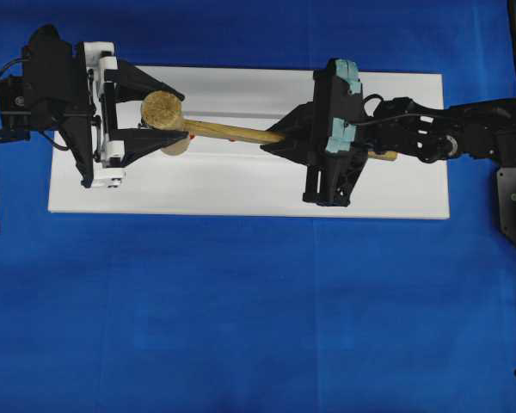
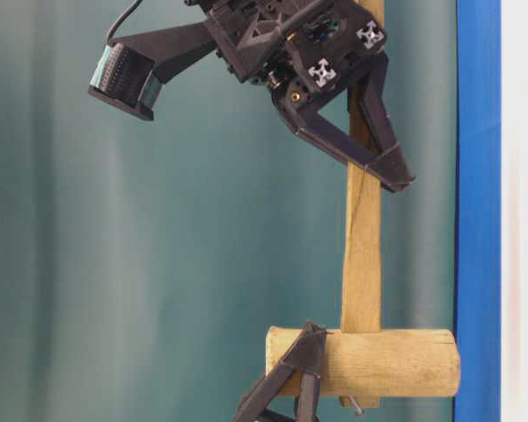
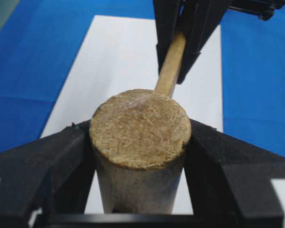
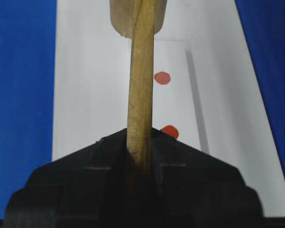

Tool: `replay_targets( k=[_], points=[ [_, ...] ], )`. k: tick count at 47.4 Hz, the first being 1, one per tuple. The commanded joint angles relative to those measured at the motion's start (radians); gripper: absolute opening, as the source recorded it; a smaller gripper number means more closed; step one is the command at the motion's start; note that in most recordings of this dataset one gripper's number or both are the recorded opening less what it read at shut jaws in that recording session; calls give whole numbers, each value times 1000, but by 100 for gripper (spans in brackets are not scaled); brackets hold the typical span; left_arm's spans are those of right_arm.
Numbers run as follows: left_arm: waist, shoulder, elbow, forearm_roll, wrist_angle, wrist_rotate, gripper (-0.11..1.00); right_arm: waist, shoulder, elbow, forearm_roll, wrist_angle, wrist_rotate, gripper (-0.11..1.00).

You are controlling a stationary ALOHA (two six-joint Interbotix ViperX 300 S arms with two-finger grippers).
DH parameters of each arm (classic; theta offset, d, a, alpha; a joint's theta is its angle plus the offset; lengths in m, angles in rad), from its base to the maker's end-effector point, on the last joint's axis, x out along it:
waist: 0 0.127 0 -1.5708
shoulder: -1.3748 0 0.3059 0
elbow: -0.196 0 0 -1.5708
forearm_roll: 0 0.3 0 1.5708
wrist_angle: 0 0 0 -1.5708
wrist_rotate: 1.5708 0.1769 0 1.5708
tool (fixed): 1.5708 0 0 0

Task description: Hit the mark with a hammer.

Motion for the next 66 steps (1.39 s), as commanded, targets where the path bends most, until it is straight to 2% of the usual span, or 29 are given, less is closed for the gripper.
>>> replay_targets(
  k=[1, 3, 6, 11, 15, 18, 22, 26, 32, 37, 40, 49, 61, 66],
  points=[
    [-2, -8, -17, 0, -11, -6, 48, 8, -25, -23, -8, -3, -3, 3],
    [-3, -9, -17, -2, -9, -11, 48, 8, -25, -23, -8, -3, -2, 8],
    [-3, -11, -14, -2, -8, -26, 48, 8, -25, -23, -8, -3, -2, 23],
    [-2, -17, -9, -3, 3, -75, 48, 12, -32, -23, -9, -9, -5, 56],
    [-3, -23, -6, -8, 25, -152, 48, 18, -43, -23, -35, -25, -5, 81],
    [-3, -29, -8, -8, 44, -245, 48, 21, -54, -21, -60, -34, -3, 92],
    [-2, -37, -9, -8, 67, -373, 48, 23, -72, -21, -87, -40, -2, 88],
    [-2, -44, -9, -8, 84, -535, 48, 23, -77, -23, -112, -46, -2, 88],
    [3, -51, -8, -8, 92, -824, 48, 23, -67, -28, -144, -49, -2, 89],
    [6, -51, -6, -3, 114, -992, 48, 23, -57, -31, -172, -49, 0, 89],
    [3, -51, -6, -2, 137, -1062, 48, 23, -44, -32, -190, -52, 0, 89],
    [-17, -51, -11, -2, 173, -1106, 48, 15, 5, -46, -221, -52, 0, 89],
    [-60, -46, -32, -2, 176, -1100, 48, 6, 58, -67, -259, -57, -2, 88],
    [-61, -44, -32, -2, 184, -1092, 48, 6, 63, -74, -265, -57, -3, 85]
  ],
)
